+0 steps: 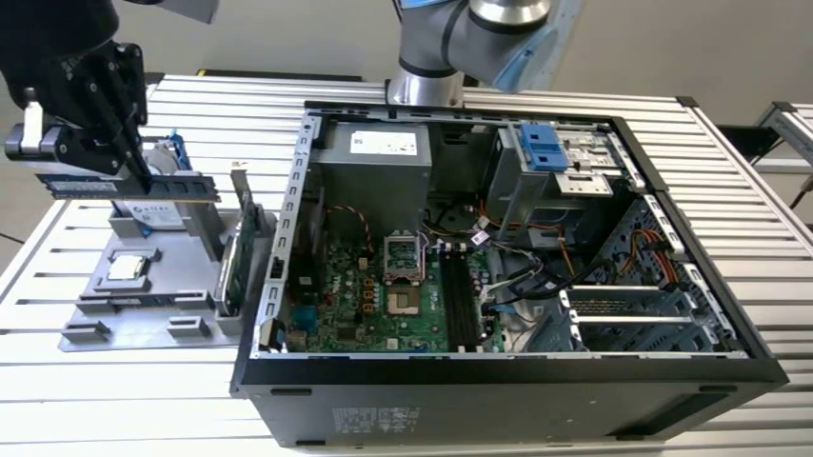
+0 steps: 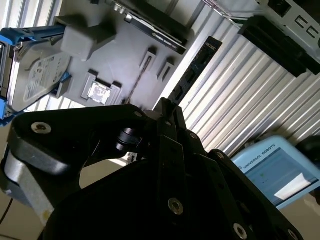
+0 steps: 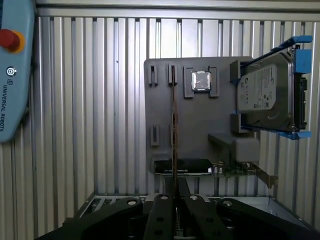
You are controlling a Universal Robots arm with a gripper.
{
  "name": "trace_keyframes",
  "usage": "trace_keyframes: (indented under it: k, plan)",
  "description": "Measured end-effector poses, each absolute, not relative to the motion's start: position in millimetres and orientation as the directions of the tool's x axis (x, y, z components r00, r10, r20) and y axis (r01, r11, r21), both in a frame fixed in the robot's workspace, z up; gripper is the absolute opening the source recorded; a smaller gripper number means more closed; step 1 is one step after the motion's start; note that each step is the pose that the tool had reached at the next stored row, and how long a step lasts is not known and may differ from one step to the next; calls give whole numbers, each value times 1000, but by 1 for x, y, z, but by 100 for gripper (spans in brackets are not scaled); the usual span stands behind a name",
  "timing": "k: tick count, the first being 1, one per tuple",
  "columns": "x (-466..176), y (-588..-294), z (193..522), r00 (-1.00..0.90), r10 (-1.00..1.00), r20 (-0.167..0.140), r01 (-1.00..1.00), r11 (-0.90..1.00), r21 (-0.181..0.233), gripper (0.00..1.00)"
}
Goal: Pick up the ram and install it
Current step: 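Pick up the ram and move it above insertion slot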
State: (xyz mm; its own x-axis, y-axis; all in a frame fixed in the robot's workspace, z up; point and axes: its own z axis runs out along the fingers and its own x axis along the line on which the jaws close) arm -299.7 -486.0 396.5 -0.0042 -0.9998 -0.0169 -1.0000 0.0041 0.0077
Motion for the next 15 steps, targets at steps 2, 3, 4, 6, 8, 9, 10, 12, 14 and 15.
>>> trace_keyframes:
  k: [2, 3, 4, 6, 8, 9, 10, 12, 14, 15]
  plan:
    - [-298, -486, 397, -4, -1000, -17, -1000, 4, 8, 0]
    - [-297, -486, 396, -4, -1000, -17, -1000, 4, 8, 0]
    - [-295, -486, 396, -4, -1000, -17, -1000, 4, 8, 0]
    - [-293, -486, 397, -4, -1000, -17, -1000, 4, 8, 0]
    - [-291, -486, 396, -4, -1000, -17, -1000, 4, 8, 0]
    - [-290, -486, 397, -4, -1000, -17, -1000, 4, 8, 0]
    - [-289, -486, 396, -4, -1000, -17, -1000, 4, 8, 0]
    - [-287, -486, 397, -4, -1000, -17, -1000, 4, 8, 0]
    - [-285, -486, 397, -4, -1000, -17, -1000, 4, 8, 0]
    - [-284, -486, 396, -4, -1000, -17, -1000, 4, 8, 0]
